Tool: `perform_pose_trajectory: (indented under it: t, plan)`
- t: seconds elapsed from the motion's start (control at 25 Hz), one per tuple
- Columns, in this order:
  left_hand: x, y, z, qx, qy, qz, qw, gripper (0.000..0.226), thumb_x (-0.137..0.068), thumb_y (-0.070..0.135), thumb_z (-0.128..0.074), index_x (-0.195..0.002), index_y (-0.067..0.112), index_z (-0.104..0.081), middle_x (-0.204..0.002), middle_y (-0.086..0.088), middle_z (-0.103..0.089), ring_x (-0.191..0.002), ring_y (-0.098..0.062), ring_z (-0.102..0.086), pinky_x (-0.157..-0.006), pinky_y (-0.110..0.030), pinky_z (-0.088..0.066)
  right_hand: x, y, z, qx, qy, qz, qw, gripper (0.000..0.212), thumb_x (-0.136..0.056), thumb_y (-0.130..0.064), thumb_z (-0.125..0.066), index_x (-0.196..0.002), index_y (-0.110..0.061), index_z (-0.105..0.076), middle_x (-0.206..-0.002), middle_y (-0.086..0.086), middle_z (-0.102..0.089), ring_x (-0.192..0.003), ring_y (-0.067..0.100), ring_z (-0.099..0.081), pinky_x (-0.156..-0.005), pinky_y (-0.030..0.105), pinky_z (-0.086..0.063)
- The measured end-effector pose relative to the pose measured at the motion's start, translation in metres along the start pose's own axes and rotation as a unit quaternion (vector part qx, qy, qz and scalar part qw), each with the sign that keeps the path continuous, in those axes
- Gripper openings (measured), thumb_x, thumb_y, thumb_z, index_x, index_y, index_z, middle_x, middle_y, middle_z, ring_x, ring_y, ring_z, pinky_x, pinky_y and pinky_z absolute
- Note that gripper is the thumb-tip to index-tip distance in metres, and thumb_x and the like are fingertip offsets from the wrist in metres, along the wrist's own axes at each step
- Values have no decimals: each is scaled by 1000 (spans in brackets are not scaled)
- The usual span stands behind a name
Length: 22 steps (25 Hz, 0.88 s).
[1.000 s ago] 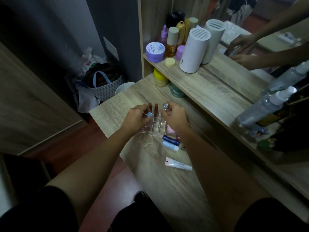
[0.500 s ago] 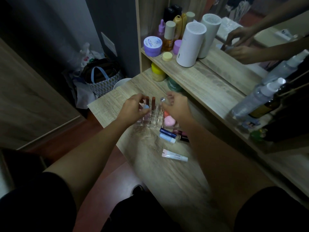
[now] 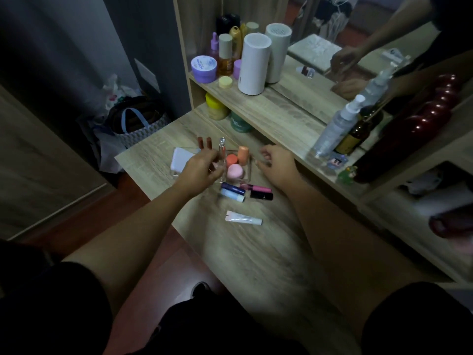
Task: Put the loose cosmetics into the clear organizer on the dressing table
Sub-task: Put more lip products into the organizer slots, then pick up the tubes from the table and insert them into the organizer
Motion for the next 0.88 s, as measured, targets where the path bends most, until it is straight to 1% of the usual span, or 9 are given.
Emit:
perform_pose_trajectory:
  t: [0.08, 0.16, 0.24, 0.32, 0.4, 0.52, 0.6, 0.72, 0.88]
  plan:
    - [14, -1, -17, -3, -39, 3, 999, 20, -82, 13, -65, -98, 1, -61, -95, -20, -62, -81, -30, -60, -73, -36, -48, 6, 8, -9, 53, -35, -9, 998, 30, -89, -13, -59, -118, -9, -62, -118, 14, -63, -105, 27, -61, -94, 38, -50]
    - [29, 1, -37, -11, -83, 9, 996, 20, -83, 11, -64, -100, 1, -63, -99, -20, -62, -85, -33, -61, -77, -37, -48, 14, 18, -19, 75, -77, -21, 994, 30, -91, -9, -54, -120, -10, -62, -120, 13, -63, -107, 26, -61, -96, 36, -49]
    - [42, 1, -59, -18, -124, 17, 992, 23, -83, 10, -62, -105, 4, -66, -108, -19, -63, -95, -32, -61, -83, -34, -45, 18, 29, -31, 83, -119, -36, 989, 32, -94, -8, -50, -124, -10, -61, -125, 13, -62, -111, 27, -59, -100, 35, -48]
    - [51, -2, -75, -19, -165, 28, 986, 27, -84, 13, -62, -110, 7, -65, -114, -16, -63, -104, -29, -58, -89, -32, -43, 16, 35, -41, 112, -151, -37, 981, 34, -96, -9, -45, -127, -10, -58, -128, 15, -59, -115, 30, -56, -102, 36, -45]
    - [55, -6, -87, -21, -194, 45, 980, 34, -83, 20, -66, -112, 5, -62, -113, -18, -63, -106, -30, -57, -91, -32, -41, 11, 40, -47, 134, -169, -42, 975, 34, -97, -10, -43, -127, -9, -57, -127, 16, -58, -116, 31, -55, -100, 35, -45]
    - [61, -10, -95, -23, -205, 73, 976, 38, -80, 22, -69, -113, 4, -62, -106, -20, -63, -101, -32, -56, -88, -32, -40, 9, 44, -58, 140, -198, -50, 969, 28, -96, -12, -47, -118, -6, -62, -117, 17, -63, -109, 32, -59, -92, 34, -47]
    - [61, -12, -99, -29, -209, 81, 974, 39, -79, 20, -69, -114, 5, -62, -106, -20, -63, -102, -32, -55, -90, -32, -40, 8, 43, -64, 149, -208, -43, 966, 28, -96, -12, -47, -118, -4, -62, -117, 18, -64, -108, 31, -60, -93, 36, -48]
    - [59, -14, -102, -37, -218, 89, 971, 39, -79, 17, -68, -115, 5, -61, -111, -20, -60, -106, -32, -54, -92, -33, -40, 5, 41, -67, 156, -186, -24, 970, 30, -96, -15, -48, -121, -5, -60, -123, 18, -57, -110, 30, -57, -97, 36, -47]
    - [58, -13, -102, -34, -218, 94, 971, 36, -76, 15, -70, -109, 3, -63, -113, -19, -59, -106, -32, -53, -90, -35, -42, 3, 41, -69, 132, -172, -26, 976, 25, -93, -15, -55, -116, -8, -64, -123, 16, -51, -109, 28, -55, -97, 35, -46]
Point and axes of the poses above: each hand's wrist, its own x-axis away from the middle knuckle, its own z-axis out of the back of the hand, y = z × x, the point moved 5 cm from there along -x, towards the middle knuckle
